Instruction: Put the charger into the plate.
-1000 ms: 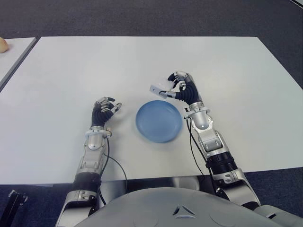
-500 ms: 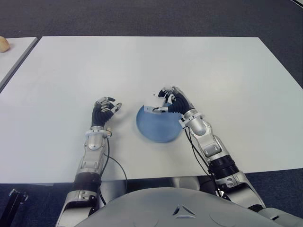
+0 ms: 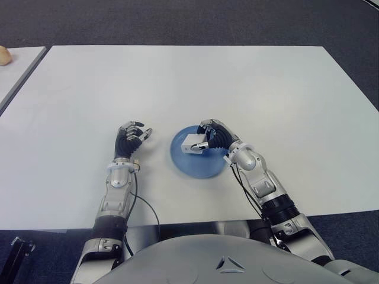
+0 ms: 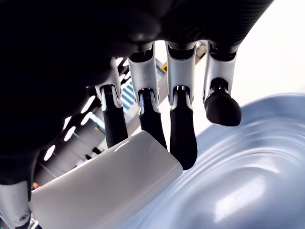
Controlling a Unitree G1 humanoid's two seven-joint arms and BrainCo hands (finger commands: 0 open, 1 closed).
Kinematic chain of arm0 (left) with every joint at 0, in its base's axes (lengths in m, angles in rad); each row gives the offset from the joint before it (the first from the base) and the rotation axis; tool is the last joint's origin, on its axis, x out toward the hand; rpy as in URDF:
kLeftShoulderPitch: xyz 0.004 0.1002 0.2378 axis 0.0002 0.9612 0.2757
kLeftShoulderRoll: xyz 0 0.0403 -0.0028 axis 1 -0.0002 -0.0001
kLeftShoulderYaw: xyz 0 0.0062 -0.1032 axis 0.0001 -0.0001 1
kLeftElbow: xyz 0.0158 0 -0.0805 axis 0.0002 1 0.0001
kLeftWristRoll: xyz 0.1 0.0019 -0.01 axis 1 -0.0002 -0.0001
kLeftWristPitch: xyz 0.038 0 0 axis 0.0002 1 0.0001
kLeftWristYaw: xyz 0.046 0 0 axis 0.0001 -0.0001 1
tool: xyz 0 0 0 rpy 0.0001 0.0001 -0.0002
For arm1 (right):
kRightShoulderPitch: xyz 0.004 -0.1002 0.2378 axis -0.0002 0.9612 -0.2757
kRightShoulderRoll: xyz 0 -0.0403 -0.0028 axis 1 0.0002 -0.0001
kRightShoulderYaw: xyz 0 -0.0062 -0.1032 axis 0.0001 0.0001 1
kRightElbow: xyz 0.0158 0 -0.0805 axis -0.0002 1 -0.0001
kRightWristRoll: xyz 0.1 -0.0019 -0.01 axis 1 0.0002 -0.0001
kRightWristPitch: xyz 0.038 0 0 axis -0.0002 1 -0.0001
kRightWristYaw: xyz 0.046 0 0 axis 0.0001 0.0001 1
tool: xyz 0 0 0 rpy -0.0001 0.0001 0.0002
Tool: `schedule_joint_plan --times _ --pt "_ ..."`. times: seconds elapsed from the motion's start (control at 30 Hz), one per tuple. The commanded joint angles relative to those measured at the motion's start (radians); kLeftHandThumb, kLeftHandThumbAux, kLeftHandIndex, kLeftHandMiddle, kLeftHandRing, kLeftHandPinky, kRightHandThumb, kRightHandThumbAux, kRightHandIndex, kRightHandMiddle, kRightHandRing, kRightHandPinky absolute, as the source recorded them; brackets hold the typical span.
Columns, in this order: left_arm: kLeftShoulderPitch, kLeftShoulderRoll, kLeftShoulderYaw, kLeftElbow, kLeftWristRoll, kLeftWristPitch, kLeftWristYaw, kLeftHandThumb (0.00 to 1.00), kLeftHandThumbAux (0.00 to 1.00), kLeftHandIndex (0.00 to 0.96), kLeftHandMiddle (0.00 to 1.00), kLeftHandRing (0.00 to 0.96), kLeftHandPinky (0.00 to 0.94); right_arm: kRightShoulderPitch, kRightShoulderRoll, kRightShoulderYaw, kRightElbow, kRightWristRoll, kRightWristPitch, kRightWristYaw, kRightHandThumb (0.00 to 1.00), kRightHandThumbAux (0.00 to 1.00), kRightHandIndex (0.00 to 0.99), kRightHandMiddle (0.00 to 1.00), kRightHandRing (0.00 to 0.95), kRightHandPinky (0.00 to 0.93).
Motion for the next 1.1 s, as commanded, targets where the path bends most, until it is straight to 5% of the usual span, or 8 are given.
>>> schedule_joint_plan --times 0.03,0.4,0.8,0.87,1.1 --pt "0.006 -0.003 -0.002 0.002 0.004 0.008 0.010 0.710 0.717 0.434 0.629 0.620 0.609 -0.010 -0.012 0.033 -0.002 -0.072 0.040 -0.008 0.710 0.722 0.440 0.804 0.792 0.797" --pt "0.005 0.002 0.000 0.006 0.002 0.005 0.004 0.709 0.717 0.434 0.630 0.623 0.613 -0.020 -0.020 0.064 0.022 -0.178 0.048 -0.068 0.704 0.725 0.436 0.762 0.754 0.723" --pt "0.003 0.009 0.001 0.019 0.007 -0.008 0.004 0.711 0.718 0.434 0.647 0.644 0.634 -0.005 -0.030 0.071 0.017 -0.211 0.039 -0.101 0.679 0.731 0.405 0.342 0.361 0.379" --pt "0.003 0.009 0.001 0.020 0.007 -0.010 0.004 0.711 0.718 0.434 0.647 0.643 0.634 -0.003 -0.031 0.072 0.017 -0.213 0.034 -0.110 0.462 0.731 0.262 0.267 0.278 0.310" --pt "0.006 0.008 0.003 0.018 0.007 -0.010 0.006 0.710 0.718 0.434 0.640 0.631 0.614 0.011 -0.033 0.069 0.012 -0.208 0.009 -0.149 0.286 0.710 0.115 0.119 0.140 0.211"
